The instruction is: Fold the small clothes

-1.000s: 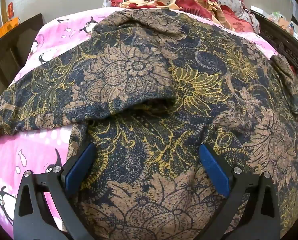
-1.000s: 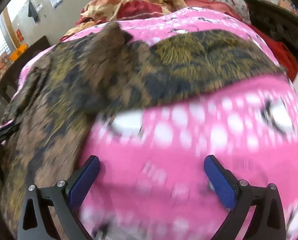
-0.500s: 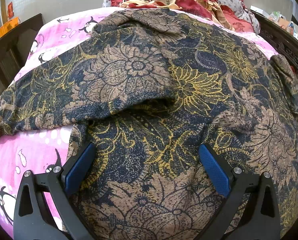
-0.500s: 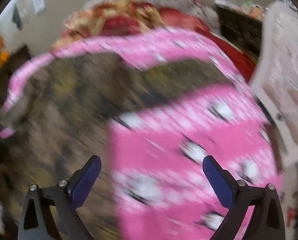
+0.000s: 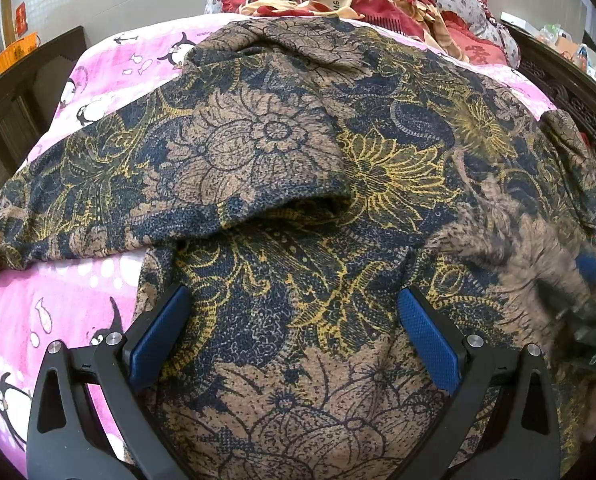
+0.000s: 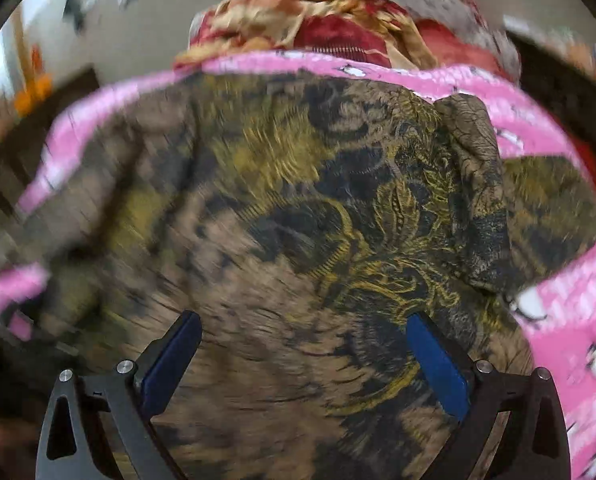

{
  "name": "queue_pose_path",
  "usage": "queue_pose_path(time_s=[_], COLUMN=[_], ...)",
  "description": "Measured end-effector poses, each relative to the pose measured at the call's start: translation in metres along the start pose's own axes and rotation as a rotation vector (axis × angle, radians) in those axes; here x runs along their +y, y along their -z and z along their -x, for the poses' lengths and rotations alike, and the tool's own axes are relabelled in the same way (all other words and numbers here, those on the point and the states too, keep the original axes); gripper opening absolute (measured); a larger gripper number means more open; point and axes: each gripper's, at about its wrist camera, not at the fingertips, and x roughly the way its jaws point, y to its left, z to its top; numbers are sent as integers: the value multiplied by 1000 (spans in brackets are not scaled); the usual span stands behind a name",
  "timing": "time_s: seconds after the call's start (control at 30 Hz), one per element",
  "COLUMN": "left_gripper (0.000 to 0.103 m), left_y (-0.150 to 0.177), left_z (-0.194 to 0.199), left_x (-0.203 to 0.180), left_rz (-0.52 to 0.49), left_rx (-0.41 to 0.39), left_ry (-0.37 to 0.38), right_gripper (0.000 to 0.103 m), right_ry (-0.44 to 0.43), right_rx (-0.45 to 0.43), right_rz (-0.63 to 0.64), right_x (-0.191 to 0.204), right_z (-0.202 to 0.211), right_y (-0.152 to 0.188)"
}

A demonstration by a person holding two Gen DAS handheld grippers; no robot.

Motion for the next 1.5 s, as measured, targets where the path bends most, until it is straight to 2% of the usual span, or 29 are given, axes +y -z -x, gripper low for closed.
queue_pose_path(time_s=[0.07,0.1,0.23,0.43,0.47,0.83,1.5], left_gripper=[103,103,103,103,103,103,103], left_y=[0,0,0,0,0,-3,-7], left_z=[1,0,0,0,0,-5,-10], left_x=[1,0,2,2,2,4,6], left_rz=[0,0,-2,-2,-2,6,12], left_rx=[-2,0,-1,-1,-1,-1,-4], left_ry=[1,1,-2,-3,-3,4,9], right_gripper=[103,103,103,103,103,103,103], right_ry=[-52,-67,-33,-36,-40,-37,-2], right_rx=[-38,-30,-49,-54,-57,-64,-84], right_rz=[-52,-64,-43,-48,-52,-53,-56], right_x=[-9,-12,-7,-6,-8,-8,-5], right_z=[2,2,4,3,2,3,3], right_y=[5,4,5,-2,6,6,6])
